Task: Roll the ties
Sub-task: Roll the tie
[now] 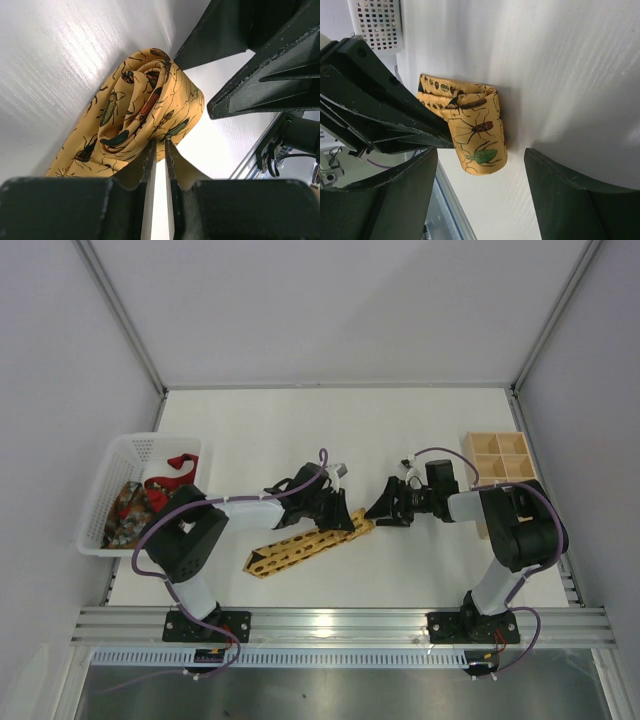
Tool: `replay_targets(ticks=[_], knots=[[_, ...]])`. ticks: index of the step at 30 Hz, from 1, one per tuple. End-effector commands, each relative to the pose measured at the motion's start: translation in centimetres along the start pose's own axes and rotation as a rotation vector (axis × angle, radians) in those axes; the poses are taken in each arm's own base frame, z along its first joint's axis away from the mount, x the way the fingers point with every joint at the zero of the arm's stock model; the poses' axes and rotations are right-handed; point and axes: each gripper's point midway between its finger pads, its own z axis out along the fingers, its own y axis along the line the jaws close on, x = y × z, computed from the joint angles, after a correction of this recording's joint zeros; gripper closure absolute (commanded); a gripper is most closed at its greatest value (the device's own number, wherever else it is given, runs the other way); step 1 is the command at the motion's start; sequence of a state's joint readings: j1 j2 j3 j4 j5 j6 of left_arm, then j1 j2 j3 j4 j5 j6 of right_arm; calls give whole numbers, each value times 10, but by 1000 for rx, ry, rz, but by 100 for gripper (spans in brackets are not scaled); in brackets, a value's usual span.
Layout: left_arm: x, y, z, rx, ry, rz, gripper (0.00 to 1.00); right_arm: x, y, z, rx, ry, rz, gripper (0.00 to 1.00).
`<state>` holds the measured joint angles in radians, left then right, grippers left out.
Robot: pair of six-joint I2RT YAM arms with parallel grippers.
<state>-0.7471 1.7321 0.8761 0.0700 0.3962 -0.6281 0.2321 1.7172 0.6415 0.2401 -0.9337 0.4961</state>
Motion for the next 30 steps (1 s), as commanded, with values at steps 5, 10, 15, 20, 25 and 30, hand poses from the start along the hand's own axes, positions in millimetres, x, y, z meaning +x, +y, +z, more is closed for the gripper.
replay_targets(ticks=[5,10,15,20,25,30], knots=[[-4,12,-3,18,-36,-13,82,5,-10,16,28,6,-60,23],[-4,15,-7,19,-41,-19,83,-6,-15,25,34,6,-83,25],[-2,20,-7,18,-44,-26,83,-5,-12,36,3,42,-126,27],[0,22,-8,22,-42,-34,83,9,-5,50,-34,83,-147,35],[-6,17,-14,26,-54,-16,82,6,9,51,-56,67,-129,57],[-19,12,-32,-10,-104,1,79,0,10,40,79,58,-58,88]])
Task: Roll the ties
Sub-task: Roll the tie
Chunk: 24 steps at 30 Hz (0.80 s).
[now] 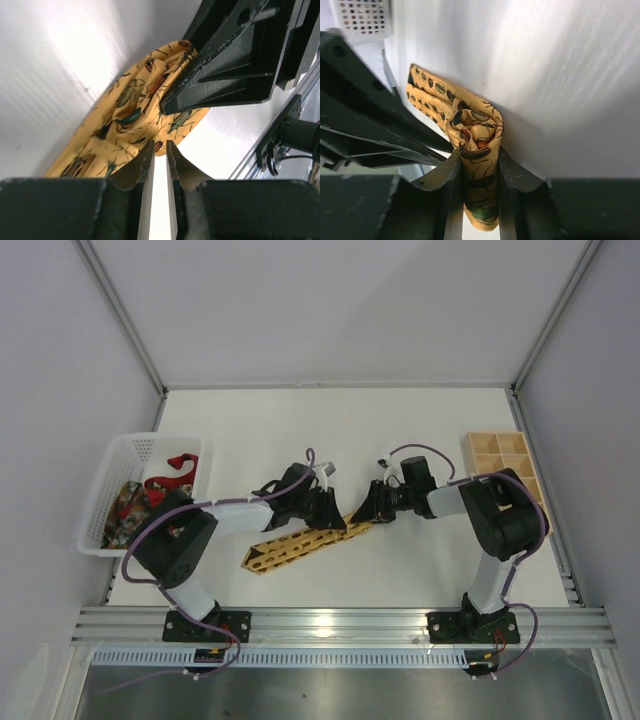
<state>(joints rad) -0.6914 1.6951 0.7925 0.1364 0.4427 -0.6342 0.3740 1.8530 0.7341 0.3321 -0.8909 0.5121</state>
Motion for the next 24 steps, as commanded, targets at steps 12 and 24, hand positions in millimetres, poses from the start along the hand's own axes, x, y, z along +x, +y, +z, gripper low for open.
replay_targets(ticks=[12,24], knots=[[-29,44,-16,-242,-96,-6,78,6,-4,-36,298,31,101,100],[7,20,12,-210,-34,39,81,3,-6,-93,871,54,-120,100]])
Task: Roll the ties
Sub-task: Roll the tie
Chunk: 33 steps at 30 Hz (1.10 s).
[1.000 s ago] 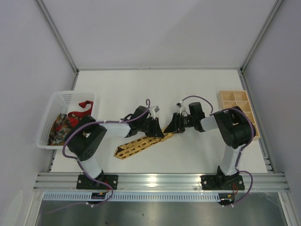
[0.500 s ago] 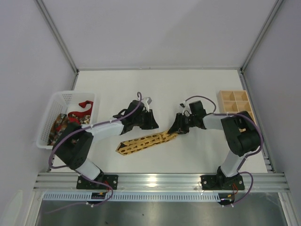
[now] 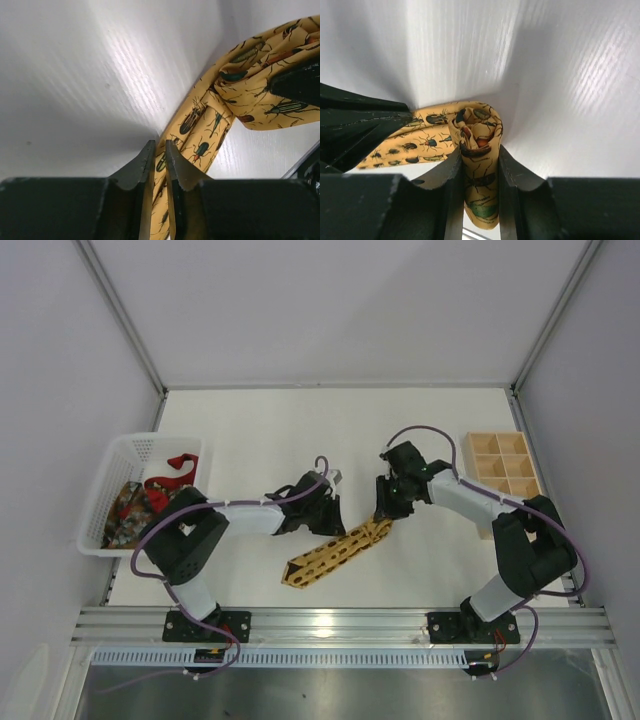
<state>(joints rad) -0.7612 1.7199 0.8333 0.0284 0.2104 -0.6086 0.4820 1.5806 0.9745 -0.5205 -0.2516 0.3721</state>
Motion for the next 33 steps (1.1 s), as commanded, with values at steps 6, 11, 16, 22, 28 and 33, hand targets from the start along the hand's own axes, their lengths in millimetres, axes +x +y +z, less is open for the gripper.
replay_targets(ticks=[6,11,16,22,28,33], knots=[[-20,-15,-26,-2,-79,16,78,14,-3,-15,384,-39,-211,100],[-20,-38,-40,101,-78,-29,77,18,3,-16,552,-98,-331,100],[-21,-42,-40,139,-127,-96,91,26,21,-9,527,-138,-351,96],[-19,-9,-49,-19,-148,-77,94,38,31,-3,486,-147,-318,81],[-4,2,-52,-30,-141,-118,96,50,41,-1,465,-152,-326,62],[-3,6,-60,-27,-189,-131,96,53,54,-3,412,-153,-327,60]])
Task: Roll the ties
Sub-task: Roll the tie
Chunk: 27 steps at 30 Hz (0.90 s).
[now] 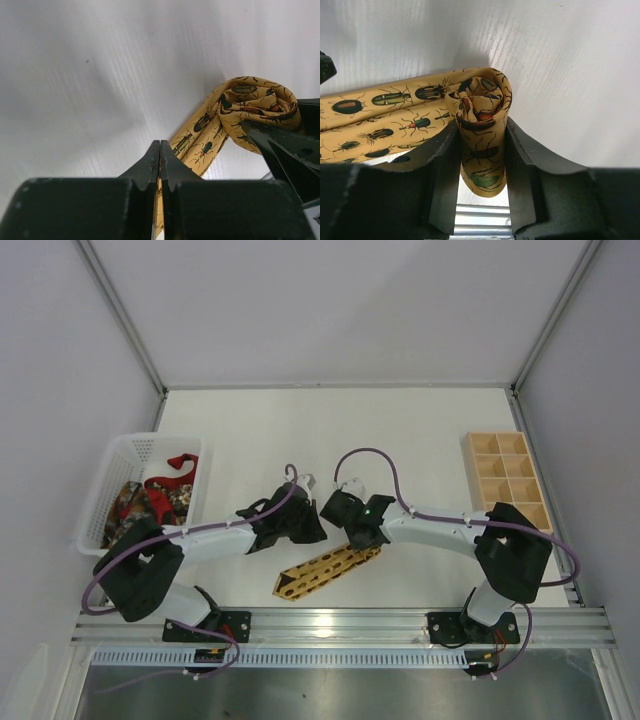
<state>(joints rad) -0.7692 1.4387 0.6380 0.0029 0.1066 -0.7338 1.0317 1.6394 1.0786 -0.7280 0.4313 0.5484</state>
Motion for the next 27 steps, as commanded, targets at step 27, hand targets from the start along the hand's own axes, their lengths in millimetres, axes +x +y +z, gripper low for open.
replay_targets(ticks=[27], knots=[[-19,22,-32,-24,-116,-68,94,13,79,-43,-415,-7,-15,41]])
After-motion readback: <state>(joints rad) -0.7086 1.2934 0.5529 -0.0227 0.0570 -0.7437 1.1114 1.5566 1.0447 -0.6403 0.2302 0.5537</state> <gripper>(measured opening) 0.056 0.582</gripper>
